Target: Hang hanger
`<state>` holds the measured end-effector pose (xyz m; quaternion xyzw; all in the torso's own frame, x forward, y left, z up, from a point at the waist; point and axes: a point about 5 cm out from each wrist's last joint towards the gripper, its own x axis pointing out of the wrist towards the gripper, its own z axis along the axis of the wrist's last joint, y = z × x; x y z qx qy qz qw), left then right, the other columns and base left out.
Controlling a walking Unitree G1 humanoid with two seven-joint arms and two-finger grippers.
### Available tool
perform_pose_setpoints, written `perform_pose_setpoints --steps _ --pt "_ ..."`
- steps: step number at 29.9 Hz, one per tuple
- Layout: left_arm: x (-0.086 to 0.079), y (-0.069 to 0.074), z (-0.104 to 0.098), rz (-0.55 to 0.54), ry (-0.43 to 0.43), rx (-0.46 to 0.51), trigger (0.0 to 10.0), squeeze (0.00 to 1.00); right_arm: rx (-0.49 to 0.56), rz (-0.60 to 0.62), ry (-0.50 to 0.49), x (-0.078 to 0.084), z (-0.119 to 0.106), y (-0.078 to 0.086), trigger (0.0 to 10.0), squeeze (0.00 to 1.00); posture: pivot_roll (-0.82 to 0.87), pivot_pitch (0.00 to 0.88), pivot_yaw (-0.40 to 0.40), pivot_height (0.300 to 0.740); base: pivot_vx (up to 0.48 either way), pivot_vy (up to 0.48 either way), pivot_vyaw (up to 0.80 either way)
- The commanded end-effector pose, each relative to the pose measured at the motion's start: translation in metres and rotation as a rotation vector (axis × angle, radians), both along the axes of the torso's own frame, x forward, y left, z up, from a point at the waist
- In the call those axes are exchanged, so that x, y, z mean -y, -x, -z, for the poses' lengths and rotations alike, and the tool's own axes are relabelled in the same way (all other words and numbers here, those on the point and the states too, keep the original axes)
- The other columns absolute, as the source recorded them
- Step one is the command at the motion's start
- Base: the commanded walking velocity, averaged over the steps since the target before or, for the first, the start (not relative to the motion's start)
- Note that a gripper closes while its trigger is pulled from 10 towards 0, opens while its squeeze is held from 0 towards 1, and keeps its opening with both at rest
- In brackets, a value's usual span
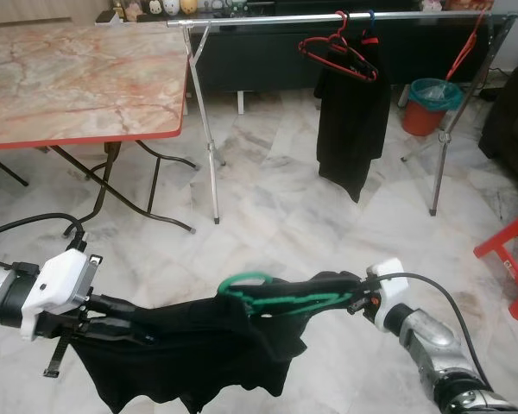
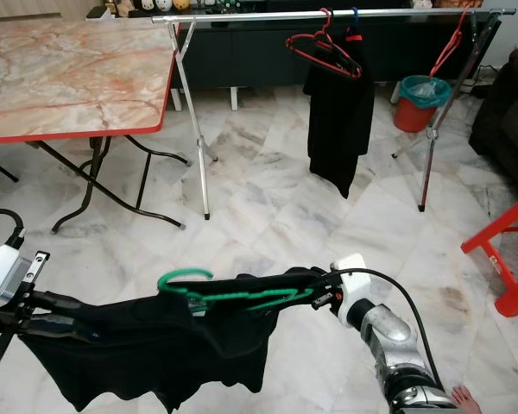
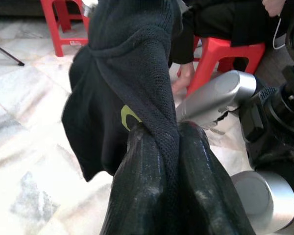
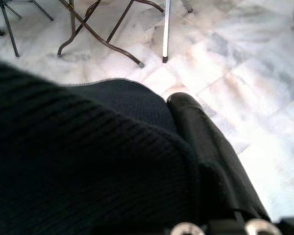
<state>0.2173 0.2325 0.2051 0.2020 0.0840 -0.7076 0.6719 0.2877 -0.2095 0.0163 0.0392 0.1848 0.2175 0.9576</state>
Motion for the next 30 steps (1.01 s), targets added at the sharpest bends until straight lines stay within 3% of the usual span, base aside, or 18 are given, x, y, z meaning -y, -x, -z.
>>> perform_pose_setpoints --steps 1,4,10,17,18,22,26,30 --pt "-0.001 0.001 -0.02 0.012 0.079 0.061 10.0 0.0 -0.095 0.218 -0.067 0.027 0.015 0.017 0.0 0.0 0.1 0.095 -0.001 0.74 0.0 0.0 0.0" --pt "0.004 0.003 -0.016 0.014 0.098 0.054 10.0 0.0 -0.119 0.252 -0.171 0.018 0.021 0.02 0.0 0.0 0.1 0.095 -0.001 0.74 0.0 0.0 0.0" --pt "0.006 0.003 -0.013 -0.001 0.133 0.047 10.0 0.0 -0.127 0.294 -0.274 0.012 0.025 0.023 0.0 0.0 0.1 0.095 -0.001 0.74 0.0 0.0 0.0" --pt "0.014 0.004 -0.016 -0.024 0.267 0.037 10.0 0.0 -0.199 0.318 -0.29 0.001 0.039 0.033 0.0 0.0 0.1 0.095 -0.001 0.74 0.0 0.0 0.0" --pt "0.018 0.003 -0.017 -0.036 0.31 0.04 10.0 0.0 -0.222 0.321 -0.285 -0.003 0.042 0.036 9.5 0.0 0.09 0.092 -0.004 0.74 0.0 0.0 0.0" --pt "0.025 0.001 -0.018 -0.071 0.388 0.049 10.0 0.0 -0.247 0.311 -0.27 -0.009 0.048 0.04 10.0 0.0 0.1 0.09 -0.005 0.74 0.0 0.0 0.0" --pt "0.033 0.002 -0.021 -0.111 0.546 0.049 10.0 0.0 -0.271 0.317 -0.286 -0.016 0.052 0.045 10.0 0.0 0.09 0.089 -0.007 0.74 0.0 0.0 0.0" --pt "0.043 -0.007 -0.018 -0.213 0.625 0.073 10.0 0.0 -0.282 0.304 -0.278 -0.021 0.055 0.047 10.0 0.0 0.11 0.081 -0.016 0.74 0.0 0.0 0.0"
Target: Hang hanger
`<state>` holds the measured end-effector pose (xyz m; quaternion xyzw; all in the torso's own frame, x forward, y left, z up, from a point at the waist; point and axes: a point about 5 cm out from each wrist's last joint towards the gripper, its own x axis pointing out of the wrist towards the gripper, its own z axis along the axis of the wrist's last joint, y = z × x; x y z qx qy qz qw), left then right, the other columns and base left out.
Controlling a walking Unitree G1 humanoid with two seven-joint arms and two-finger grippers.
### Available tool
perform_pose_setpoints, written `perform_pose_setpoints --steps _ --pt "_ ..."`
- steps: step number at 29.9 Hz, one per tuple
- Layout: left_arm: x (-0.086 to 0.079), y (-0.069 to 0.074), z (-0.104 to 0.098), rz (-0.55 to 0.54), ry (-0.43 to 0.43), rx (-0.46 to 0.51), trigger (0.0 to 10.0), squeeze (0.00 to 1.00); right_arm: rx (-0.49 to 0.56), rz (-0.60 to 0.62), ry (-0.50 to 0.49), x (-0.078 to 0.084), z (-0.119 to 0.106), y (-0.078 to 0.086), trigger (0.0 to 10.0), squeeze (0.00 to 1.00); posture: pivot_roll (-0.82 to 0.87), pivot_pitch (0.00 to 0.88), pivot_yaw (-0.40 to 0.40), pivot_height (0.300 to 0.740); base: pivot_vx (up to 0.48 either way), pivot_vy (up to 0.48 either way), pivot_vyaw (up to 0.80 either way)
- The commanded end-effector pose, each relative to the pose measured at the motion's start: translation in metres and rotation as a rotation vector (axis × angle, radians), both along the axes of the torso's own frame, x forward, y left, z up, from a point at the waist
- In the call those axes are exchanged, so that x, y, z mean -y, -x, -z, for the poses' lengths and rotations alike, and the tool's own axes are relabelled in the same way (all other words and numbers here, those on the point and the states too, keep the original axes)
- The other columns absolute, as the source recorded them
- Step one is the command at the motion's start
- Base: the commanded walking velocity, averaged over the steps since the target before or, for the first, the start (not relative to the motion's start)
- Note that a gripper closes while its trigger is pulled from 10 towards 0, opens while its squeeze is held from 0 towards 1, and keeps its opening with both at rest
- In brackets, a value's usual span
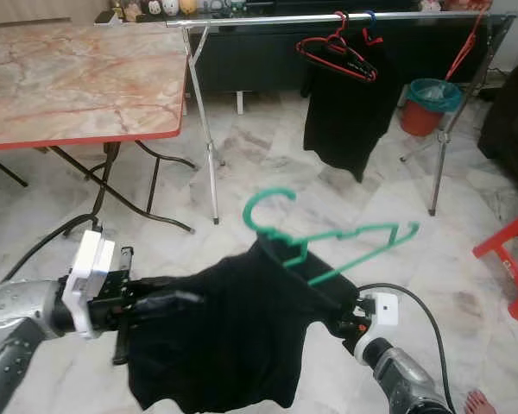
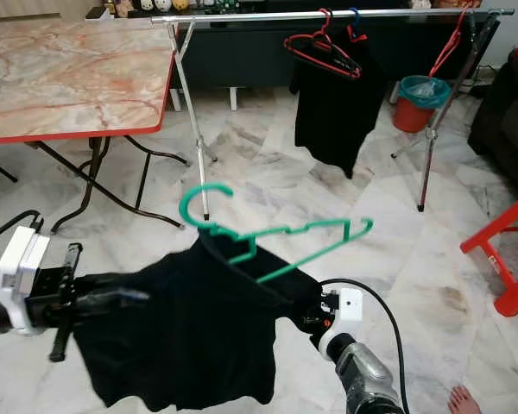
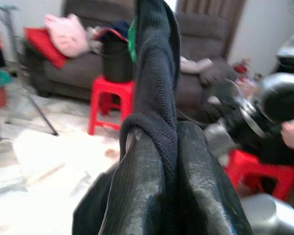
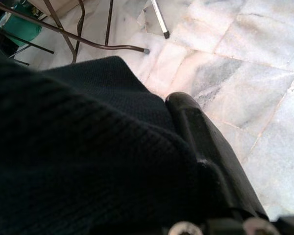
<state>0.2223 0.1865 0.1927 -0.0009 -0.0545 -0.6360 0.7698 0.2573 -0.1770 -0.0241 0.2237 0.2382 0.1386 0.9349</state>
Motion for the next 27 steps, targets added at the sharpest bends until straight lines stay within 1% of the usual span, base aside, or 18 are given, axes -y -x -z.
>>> perform_pose_setpoints --steps 1,2,3,5,6,8,9,10,11,13,15,16,17,19,21,22,23,27 --pt "-0.003 -0.002 -0.03 -0.035 0.108 0.135 10.0 0.0 -0.099 0.081 0.025 0.012 0.014 0.016 10.0 0.0 0.11 0.081 -0.016 0.74 0.0 0.0 0.0" --pt "0.002 -0.01 -0.024 -0.107 0.103 0.146 10.0 0.0 -0.099 0.074 0.024 0.008 0.015 0.016 10.0 0.0 0.12 0.069 -0.018 0.74 0.0 0.0 0.0" --pt "0.003 -0.013 -0.022 -0.13 0.101 0.149 10.0 0.0 -0.098 0.07 0.024 0.007 0.014 0.015 10.0 0.0 0.12 0.069 -0.018 0.74 0.0 0.0 0.0" --pt "0.014 -0.02 -0.012 -0.202 0.066 0.151 10.0 0.0 -0.071 0.05 0.027 0.003 0.011 0.011 10.0 0.0 0.15 0.066 -0.038 0.74 0.0 0.0 0.0" --pt "0.017 -0.02 -0.009 -0.211 0.057 0.15 10.0 0.0 -0.065 0.043 0.025 0.002 0.01 0.009 10.0 0.0 0.15 0.066 -0.038 0.74 0.0 0.0 0.0" --pt "0.023 -0.021 0.003 -0.235 -0.007 0.143 10.0 0.0 -0.04 0.022 0.041 0.002 0.006 0.005 10.0 0.0 0.18 0.069 -0.062 0.74 0.0 0.0 0.0" --pt "0.023 -0.021 0.003 -0.235 -0.007 0.143 10.0 0.0 -0.04 0.022 0.041 0.002 0.006 0.005 10.0 0.0 0.18 0.069 -0.062 0.74 0.0 0.0 0.0" --pt "0.027 -0.022 0.011 -0.263 -0.032 0.135 10.0 0.0 -0.008 0.012 0.037 0.001 0.0 -0.001 10.0 1.0 0.19 0.074 -0.081 0.74 0.0 0.0 0.0" --pt "0.03 -0.024 0.016 -0.294 -0.045 0.126 10.0 0.0 0.022 0.002 0.036 0.001 -0.005 -0.006 10.0 1.0 0.19 0.081 -0.086 0.74 0.0 0.0 0.0" --pt "0.037 -0.026 0.023 -0.344 -0.034 0.117 10.0 0.0 0.078 -0.034 0.047 0.001 -0.013 -0.014 10.0 1.0 0.21 0.086 -0.106 0.74 0.0 0.0 0.0" --pt "0.043 -0.031 0.028 -0.413 -0.01 0.112 10.0 0.0 0.117 -0.082 0.06 -0.001 -0.022 -0.021 10.0 1.0 0.24 0.086 -0.147 0.74 0.0 0.0 0.0" --pt "0.043 -0.031 0.028 -0.413 -0.01 0.112 10.0 0.0 0.117 -0.082 0.06 -0.001 -0.022 -0.021 10.0 1.0 0.24 0.086 -0.147 0.74 0.0 0.0 0.0" --pt "0.053 -0.036 0.039 -0.472 -0.046 0.112 10.0 0.0 0.154 -0.124 0.065 -0.005 -0.03 -0.028 10.0 1.0 0.28 0.1 -0.172 0.74 0.0 0.0 0.0" --pt "0.06 -0.036 0.044 -0.47 -0.065 0.125 10.0 0.0 0.168 -0.146 0.079 -0.006 -0.033 -0.032 10.0 1.0 0.29 0.107 -0.186 0.74 0.0 0.0 0.0" --pt "0.062 -0.041 0.043 -0.525 -0.05 0.115 10.0 0.0 0.17 -0.181 0.089 -0.008 -0.034 -0.033 10.0 1.0 0.31 0.112 -0.201 0.74 0.0 0.0 0.0" --pt "0.062 -0.041 0.043 -0.525 -0.05 0.115 10.0 0.0 0.17 -0.181 0.089 -0.008 -0.034 -0.033 10.0 1.0 0.31 0.112 -0.201 0.74 0.0 0.0 0.0" --pt "0.066 -0.041 0.042 -0.514 -0.047 0.123 10.0 0.0 0.166 -0.175 0.096 -0.007 -0.035 -0.035 10.0 1.0 0.33 0.117 -0.22 0.74 0.0 0.0 0.0" --pt "0.076 -0.046 0.047 -0.528 -0.103 0.15 10.0 0.0 0.164 -0.206 0.101 -0.007 -0.038 -0.038 10.0 1.0 0.37 0.124 -0.254 0.74 0.0 0.0 0.0"
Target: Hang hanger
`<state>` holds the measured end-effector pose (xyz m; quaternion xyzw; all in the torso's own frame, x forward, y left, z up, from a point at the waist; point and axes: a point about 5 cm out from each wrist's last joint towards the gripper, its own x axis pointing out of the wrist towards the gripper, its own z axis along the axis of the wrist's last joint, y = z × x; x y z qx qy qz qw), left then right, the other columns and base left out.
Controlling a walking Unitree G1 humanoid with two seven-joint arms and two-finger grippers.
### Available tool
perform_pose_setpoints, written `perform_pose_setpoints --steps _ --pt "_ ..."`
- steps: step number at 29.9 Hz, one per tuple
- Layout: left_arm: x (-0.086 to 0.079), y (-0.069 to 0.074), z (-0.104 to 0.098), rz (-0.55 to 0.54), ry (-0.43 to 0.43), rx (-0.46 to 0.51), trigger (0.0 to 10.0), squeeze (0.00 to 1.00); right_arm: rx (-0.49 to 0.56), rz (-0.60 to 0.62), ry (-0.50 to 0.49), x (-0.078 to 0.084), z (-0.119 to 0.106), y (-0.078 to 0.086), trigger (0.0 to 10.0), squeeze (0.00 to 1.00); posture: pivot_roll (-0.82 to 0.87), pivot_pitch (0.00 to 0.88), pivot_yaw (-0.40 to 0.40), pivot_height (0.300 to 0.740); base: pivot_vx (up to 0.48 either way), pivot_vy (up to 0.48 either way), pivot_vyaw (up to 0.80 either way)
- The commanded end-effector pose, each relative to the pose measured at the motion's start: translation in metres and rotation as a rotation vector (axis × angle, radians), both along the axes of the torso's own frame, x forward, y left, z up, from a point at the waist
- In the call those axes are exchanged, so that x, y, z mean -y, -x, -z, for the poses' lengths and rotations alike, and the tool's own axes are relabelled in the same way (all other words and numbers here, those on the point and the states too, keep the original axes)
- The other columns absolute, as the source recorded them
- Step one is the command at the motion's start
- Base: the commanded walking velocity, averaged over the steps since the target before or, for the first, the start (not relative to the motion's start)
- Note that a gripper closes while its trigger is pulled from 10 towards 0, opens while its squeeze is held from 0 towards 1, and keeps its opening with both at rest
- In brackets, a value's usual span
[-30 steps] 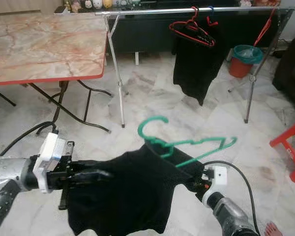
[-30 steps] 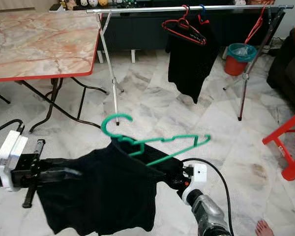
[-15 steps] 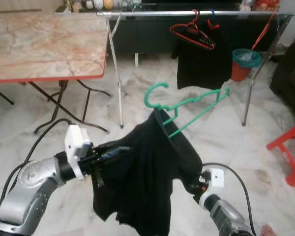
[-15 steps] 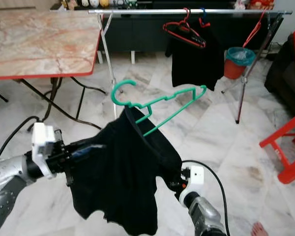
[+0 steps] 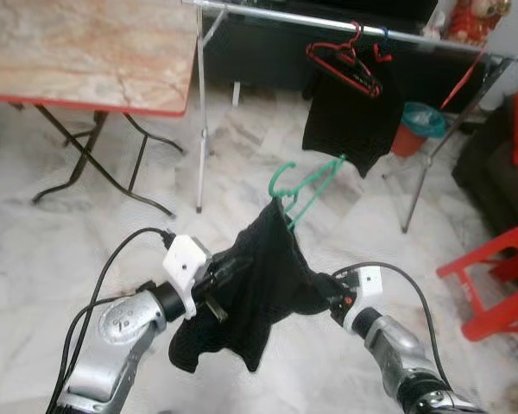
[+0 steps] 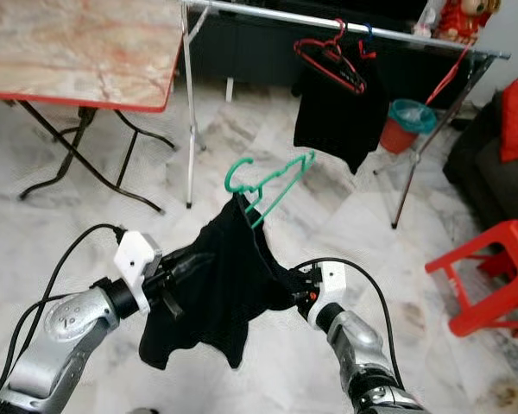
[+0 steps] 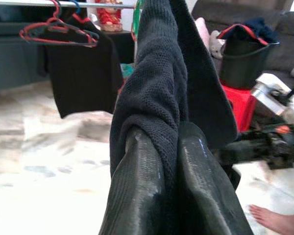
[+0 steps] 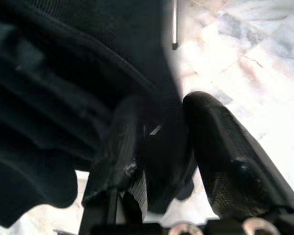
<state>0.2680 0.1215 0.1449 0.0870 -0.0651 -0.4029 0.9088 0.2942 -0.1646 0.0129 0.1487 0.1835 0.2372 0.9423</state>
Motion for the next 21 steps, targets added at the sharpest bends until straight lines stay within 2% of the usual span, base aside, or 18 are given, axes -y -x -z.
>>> perform_pose_setpoints --steps 1,5,6,8,9,13,14,16,21 --pt "0.011 -0.001 -0.001 0.026 -0.016 0.031 10.0 0.0 -0.006 -0.01 0.021 0.005 -0.001 -0.001 10.0 1.0 0.37 0.124 -0.254 0.74 0.0 0.0 0.0" --pt "0.021 -0.005 -0.002 0.017 -0.012 0.044 10.0 0.0 -0.01 -0.047 0.031 0.003 -0.002 -0.001 10.0 1.0 0.39 0.128 -0.281 0.74 0.0 0.0 0.0" --pt "0.024 -0.006 -0.004 0.015 0.001 0.048 10.0 0.0 -0.011 -0.056 0.035 0.003 -0.002 -0.001 10.0 0.93 0.39 0.128 -0.281 0.74 0.0 0.0 0.0" --pt "0.027 -0.006 -0.005 0.012 0.012 0.051 10.0 0.0 -0.01 -0.071 0.038 0.002 -0.002 -0.002 10.0 0.93 0.39 0.128 -0.283 0.74 0.0 0.0 0.0" --pt "0.028 -0.008 -0.006 0.002 0.019 0.051 10.0 0.0 -0.004 -0.077 0.05 0.003 -0.003 -0.002 10.0 0.0 0.38 0.119 -0.276 0.74 0.0 0.0 0.0" --pt "0.027 -0.012 -0.004 -0.032 0.022 0.048 10.0 0.0 0.006 -0.072 0.078 0.007 -0.005 -0.004 10.0 0.0 0.34 0.104 -0.255 0.74 0.0 0.0 0.0" --pt "0.022 -0.017 -0.002 -0.072 0.025 0.045 10.0 0.0 0.006 -0.066 0.1 0.011 -0.005 -0.004 10.0 0.0 0.26 0.085 -0.207 0.74 0.0 0.0 0.0" --pt "0.016 -0.021 -0.002 -0.102 0.026 0.038 10.0 0.0 0.011 -0.045 0.09 0.014 -0.004 -0.002 10.0 0.0 0.22 0.074 -0.17 0.74 0.0 0.0 0.0" --pt "0.01 -0.026 -0.004 -0.113 0.014 0.047 10.0 0.0 0.004 -0.025 0.08 0.018 0.004 0.008 10.0 0.0 0.17 0.049 -0.099 0.74 0.0 0.0 0.0"
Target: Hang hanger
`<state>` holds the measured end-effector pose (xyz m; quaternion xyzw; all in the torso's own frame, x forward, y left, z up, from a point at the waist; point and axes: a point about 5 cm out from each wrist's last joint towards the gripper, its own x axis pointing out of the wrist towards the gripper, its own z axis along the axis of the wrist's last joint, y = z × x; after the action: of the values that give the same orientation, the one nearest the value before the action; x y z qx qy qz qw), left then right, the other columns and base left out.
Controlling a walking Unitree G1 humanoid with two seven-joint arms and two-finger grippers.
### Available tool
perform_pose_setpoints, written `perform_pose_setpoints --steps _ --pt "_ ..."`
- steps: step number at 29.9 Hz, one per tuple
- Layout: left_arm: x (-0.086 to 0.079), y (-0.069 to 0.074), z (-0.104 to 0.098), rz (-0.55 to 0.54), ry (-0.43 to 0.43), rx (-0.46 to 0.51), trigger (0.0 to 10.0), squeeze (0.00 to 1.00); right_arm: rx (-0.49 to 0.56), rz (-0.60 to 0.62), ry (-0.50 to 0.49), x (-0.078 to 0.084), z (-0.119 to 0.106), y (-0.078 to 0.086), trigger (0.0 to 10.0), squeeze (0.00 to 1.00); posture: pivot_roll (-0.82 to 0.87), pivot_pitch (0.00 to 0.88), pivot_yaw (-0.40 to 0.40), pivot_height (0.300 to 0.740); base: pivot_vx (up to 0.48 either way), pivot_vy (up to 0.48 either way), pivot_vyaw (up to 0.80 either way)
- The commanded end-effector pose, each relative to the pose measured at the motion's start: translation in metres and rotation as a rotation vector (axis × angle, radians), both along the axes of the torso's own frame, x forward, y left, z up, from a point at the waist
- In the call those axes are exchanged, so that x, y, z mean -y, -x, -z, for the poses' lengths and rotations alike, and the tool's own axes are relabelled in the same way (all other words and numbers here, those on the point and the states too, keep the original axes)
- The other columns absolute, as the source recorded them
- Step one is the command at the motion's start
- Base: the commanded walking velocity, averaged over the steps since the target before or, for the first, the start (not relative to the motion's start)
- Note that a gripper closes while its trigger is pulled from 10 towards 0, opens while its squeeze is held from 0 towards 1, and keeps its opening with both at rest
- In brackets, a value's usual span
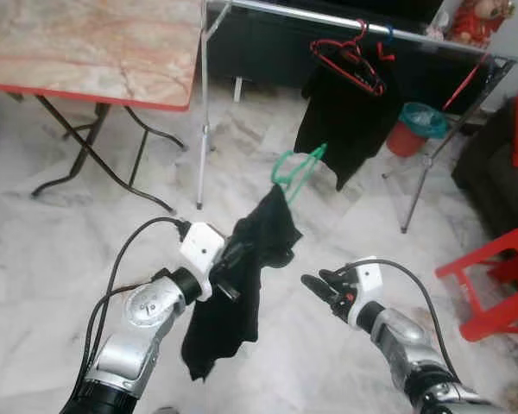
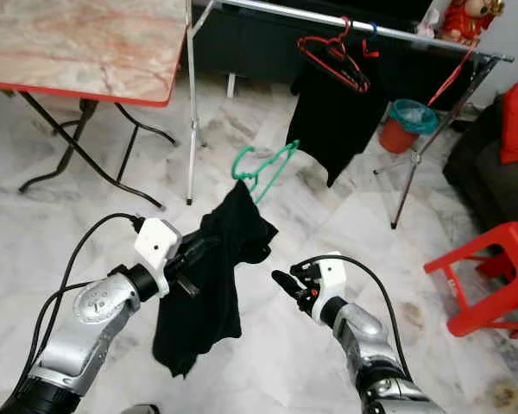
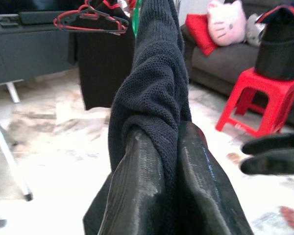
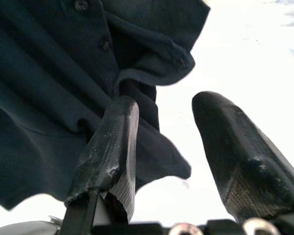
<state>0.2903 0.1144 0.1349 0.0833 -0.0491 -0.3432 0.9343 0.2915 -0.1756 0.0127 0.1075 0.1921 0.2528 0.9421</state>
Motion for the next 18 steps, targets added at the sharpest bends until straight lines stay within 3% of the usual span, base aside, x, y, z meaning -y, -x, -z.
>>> perform_pose_setpoints --steps 1,2,3,4,5,10,11,16,18 --pt "0.001 -0.005 -0.015 0.012 0.007 0.074 10.0 0.0 -0.013 0.029 0.001 0.007 0.007 0.009 10.0 0.0 0.17 0.049 -0.099 0.74 0.0 0.0 0.0" --pt "0.001 -0.005 -0.015 0.012 0.007 0.074 10.0 0.0 -0.013 0.029 0.001 0.007 0.007 0.009 10.0 0.0 0.17 0.049 -0.099 0.74 0.0 0.0 0.0" --pt "0.0 -0.007 -0.017 0.01 0.012 0.074 10.0 0.0 -0.021 0.032 0.003 0.008 0.01 0.012 10.0 0.18 0.17 0.047 -0.084 0.74 0.0 0.0 0.0" --pt "-0.001 -0.007 -0.017 0.02 0.013 0.073 10.0 0.0 -0.024 0.036 0.009 0.008 0.012 0.014 10.0 0.81 0.17 0.047 -0.08 0.74 0.0 0.0 0.0" --pt "-0.001 -0.006 -0.017 0.035 0.007 0.071 10.0 0.0 -0.028 0.043 0.008 0.009 0.014 0.016 10.0 1.0 0.16 0.043 -0.069 0.74 0.0 0.0 0.0" --pt "-0.003 0.004 -0.014 0.133 -0.025 0.043 10.0 0.0 -0.01 0.073 0.024 0.013 0.014 0.018 10.0 1.0 0.14 0.04 -0.047 0.74 0.0 0.0 0.0" --pt "-0.009 0.008 -0.01 0.16 -0.069 0.024 10.0 0.0 0.022 0.073 0.051 0.016 0.009 0.016 10.0 0.0 0.13 0.042 -0.033 0.74 0.0 0.0 0.0" --pt "-0.019 0.008 -0.002 0.157 -0.168 0.011 10.0 0.0 0.09 0.035 0.093 0.02 -0.001 0.01 10.0 0.0 0.12 0.041 -0.027 0.74 0.0 0.0 0.0" --pt "-0.033 0.002 0.006 0.116 -0.254 -0.013 10.0 0.0 0.174 -0.05 0.159 0.021 -0.017 0.003 10.0 0.0 0.1 0.05 -0.013 0.74 0.0 0.0 0.0"
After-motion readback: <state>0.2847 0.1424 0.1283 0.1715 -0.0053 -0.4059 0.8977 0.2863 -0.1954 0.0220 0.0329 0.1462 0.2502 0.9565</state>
